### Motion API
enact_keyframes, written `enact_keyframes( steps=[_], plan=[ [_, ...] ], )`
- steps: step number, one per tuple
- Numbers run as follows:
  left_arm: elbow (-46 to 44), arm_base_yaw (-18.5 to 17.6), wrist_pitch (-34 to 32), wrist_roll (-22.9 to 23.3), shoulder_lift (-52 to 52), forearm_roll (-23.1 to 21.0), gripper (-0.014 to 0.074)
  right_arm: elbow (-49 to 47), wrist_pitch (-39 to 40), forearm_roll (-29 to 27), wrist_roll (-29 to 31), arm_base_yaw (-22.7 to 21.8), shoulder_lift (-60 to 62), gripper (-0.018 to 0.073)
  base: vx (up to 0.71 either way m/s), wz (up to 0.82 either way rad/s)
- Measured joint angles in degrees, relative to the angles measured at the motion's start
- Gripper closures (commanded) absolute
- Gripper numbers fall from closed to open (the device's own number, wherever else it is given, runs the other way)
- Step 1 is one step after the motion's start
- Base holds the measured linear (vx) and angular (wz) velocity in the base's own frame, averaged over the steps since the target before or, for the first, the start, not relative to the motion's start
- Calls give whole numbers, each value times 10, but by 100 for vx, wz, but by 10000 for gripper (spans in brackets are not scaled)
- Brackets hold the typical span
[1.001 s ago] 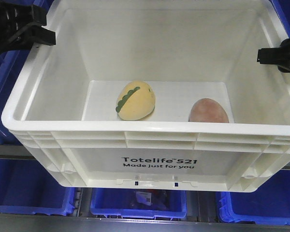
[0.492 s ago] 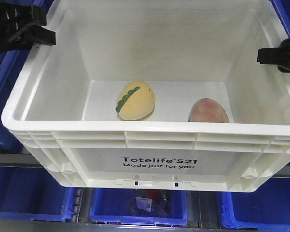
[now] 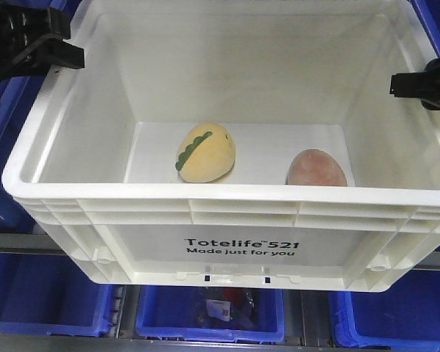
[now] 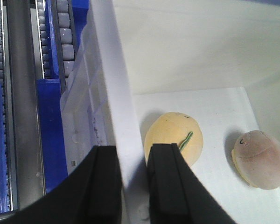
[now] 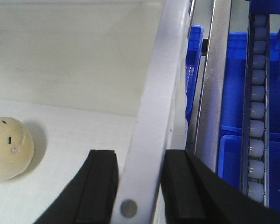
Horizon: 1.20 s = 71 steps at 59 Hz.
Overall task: Place moving items into box and shelve
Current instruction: 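Hold the crate level while the base drives alongside the roller shelving, then lower the crate with both grippers onto the roller shelf rails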
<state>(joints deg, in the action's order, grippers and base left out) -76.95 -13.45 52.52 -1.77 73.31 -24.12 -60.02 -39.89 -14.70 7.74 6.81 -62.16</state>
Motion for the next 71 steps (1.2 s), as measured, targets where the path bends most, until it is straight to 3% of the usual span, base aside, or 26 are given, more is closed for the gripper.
enact_keyframes(
  steps=[71],
  plan=[
    [0, 0, 0, 0, 1, 0, 603, 0, 0, 0, 0, 0, -1, 565, 0, 0]
  ],
)
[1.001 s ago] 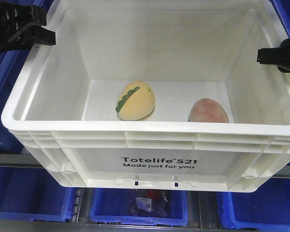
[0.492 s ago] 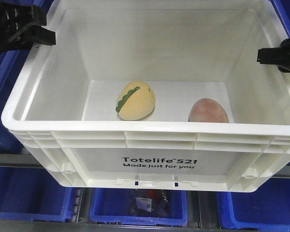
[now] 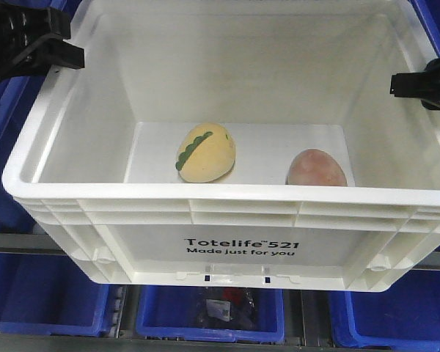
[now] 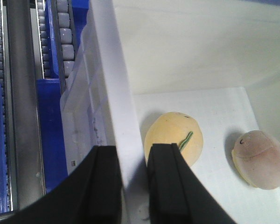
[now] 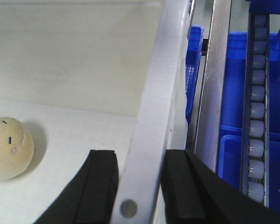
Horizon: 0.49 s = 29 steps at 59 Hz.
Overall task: Place moving items into box and shelve
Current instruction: 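Lower the crate with both grippers onto the roller shelf rails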
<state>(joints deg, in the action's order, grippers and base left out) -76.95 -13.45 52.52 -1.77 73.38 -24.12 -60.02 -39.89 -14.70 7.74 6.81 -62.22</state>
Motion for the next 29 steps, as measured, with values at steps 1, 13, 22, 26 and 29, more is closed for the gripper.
enact_keyframes(
  steps=[1, 13, 22, 26, 29],
  plan=[
    [0, 0, 0, 0, 0, 0, 603, 0, 0, 0, 0, 0, -1, 565, 0, 0],
    [0, 0, -27, -1, 42, 0, 603, 0, 16, 1, 0, -1, -40, 565, 0, 0],
    [0, 0, -132, -3, 109, -4, 603, 0, 100, -1, 1, -1, -108, 565, 0, 0],
    [0, 0, -203, -5, 144, -12, 603, 0, 165, -5, 6, 0, -141, 565, 0, 0],
    [0, -1, -247, -6, 168, -18, 603, 0, 210, -7, 11, 1, -170, 565, 0, 0]
  ],
)
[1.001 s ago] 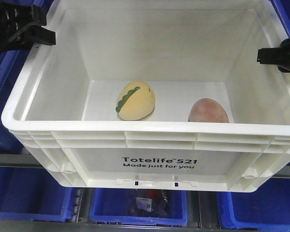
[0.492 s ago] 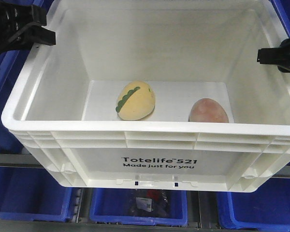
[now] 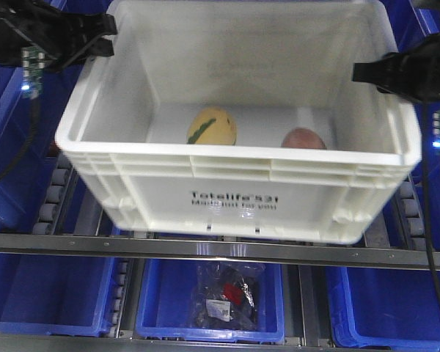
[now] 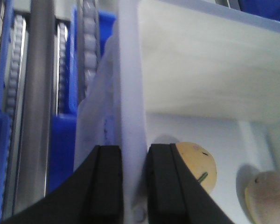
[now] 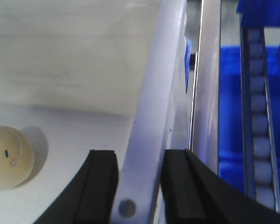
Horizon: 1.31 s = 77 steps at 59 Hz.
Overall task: Place moving items into box and shelve
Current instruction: 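Lower the crate with both grippers onto the roller shelf rails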
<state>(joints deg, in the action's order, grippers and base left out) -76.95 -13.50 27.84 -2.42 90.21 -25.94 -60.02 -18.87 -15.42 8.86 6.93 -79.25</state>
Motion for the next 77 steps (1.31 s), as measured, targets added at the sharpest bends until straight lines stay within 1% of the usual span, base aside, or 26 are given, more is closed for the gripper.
enact_keyframes(
  steps=[6, 15, 19, 24, 30, 33, 37, 41, 46, 52, 60, 69, 77],
  plan=[
    [-1, -1, -66, -3, 42, -13, 599, 0, 77, -1, 6, 2, -47, 564, 0, 0],
    [-4, -5, -119, -5, 67, -21, 561, -4, 143, -2, 6, 2, -101, 531, 0, 0],
    [-5, -5, -133, -5, 72, -23, 519, -10, 163, -3, 6, 3, -113, 494, 0, 0],
    [-7, -5, -140, -5, 76, -23, 430, -15, 168, -3, 3, 3, -119, 427, 0, 0],
    [-7, -5, -141, -19, 76, -23, 270, -16, 167, -3, 2, 3, -119, 295, 0, 0],
    [-7, -5, -141, -44, 76, -23, 165, -16, 167, -3, 2, 3, -119, 198, 0, 0],
    [-7, -5, -136, -79, 76, -22, 56, -16, 168, -11, -8, 3, -118, 52, 0, 0],
    [-5, -5, -134, -104, 78, -20, -25, -15, 167, -16, -11, 2, -117, -68, 0, 0],
    [-4, -5, -130, -116, 78, -20, -74, -12, 158, -19, -12, -1, -112, -168, 0, 0],
    [-3, -5, -121, -118, 65, -19, -77, -10, 142, -19, -12, -1, -93, -167, 0, 0],
    [-2, -5, -102, -120, 27, -19, -52, -10, 119, -18, -12, -1, -57, -144, 0, 0],
    [-2, -5, -57, -121, -19, -10, -14, -10, 65, -17, -12, -1, -26, -109, 0, 0],
    [-2, -5, -10, -121, -50, -1, 8, -10, 51, -17, -12, -1, -12, -72, 0, 0]
  ],
)
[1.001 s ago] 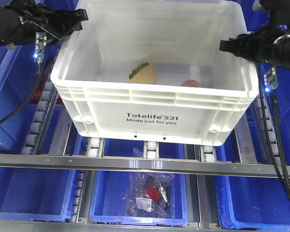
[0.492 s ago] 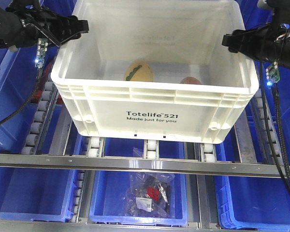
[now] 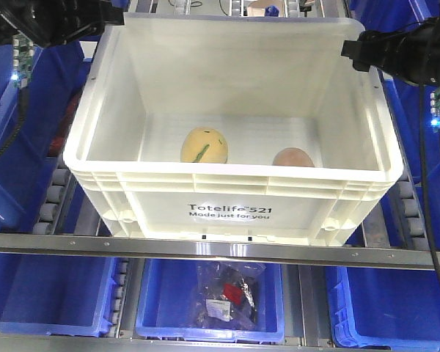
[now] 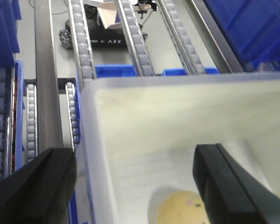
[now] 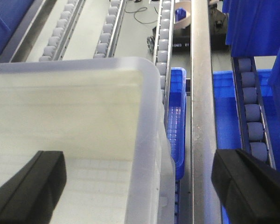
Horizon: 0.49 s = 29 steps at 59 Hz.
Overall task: Place moving items into box and shelve
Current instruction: 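Lower the crate with both grippers onto the roller shelf rails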
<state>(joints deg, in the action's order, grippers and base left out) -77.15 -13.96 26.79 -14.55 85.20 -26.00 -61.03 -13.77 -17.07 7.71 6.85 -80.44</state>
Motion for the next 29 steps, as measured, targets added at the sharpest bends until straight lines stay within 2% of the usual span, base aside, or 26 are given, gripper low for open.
enact_keyframes(
  steps=[12, 29],
  plan=[
    [0, 0, 35, -1, -12, 6, 11, 0, -2, 0, 0, 0, 1, 15, 0, 0],
    [0, 0, 39, -1, -12, 6, 11, 0, -2, 0, 0, 0, 1, 101, 0, 0]
  ],
)
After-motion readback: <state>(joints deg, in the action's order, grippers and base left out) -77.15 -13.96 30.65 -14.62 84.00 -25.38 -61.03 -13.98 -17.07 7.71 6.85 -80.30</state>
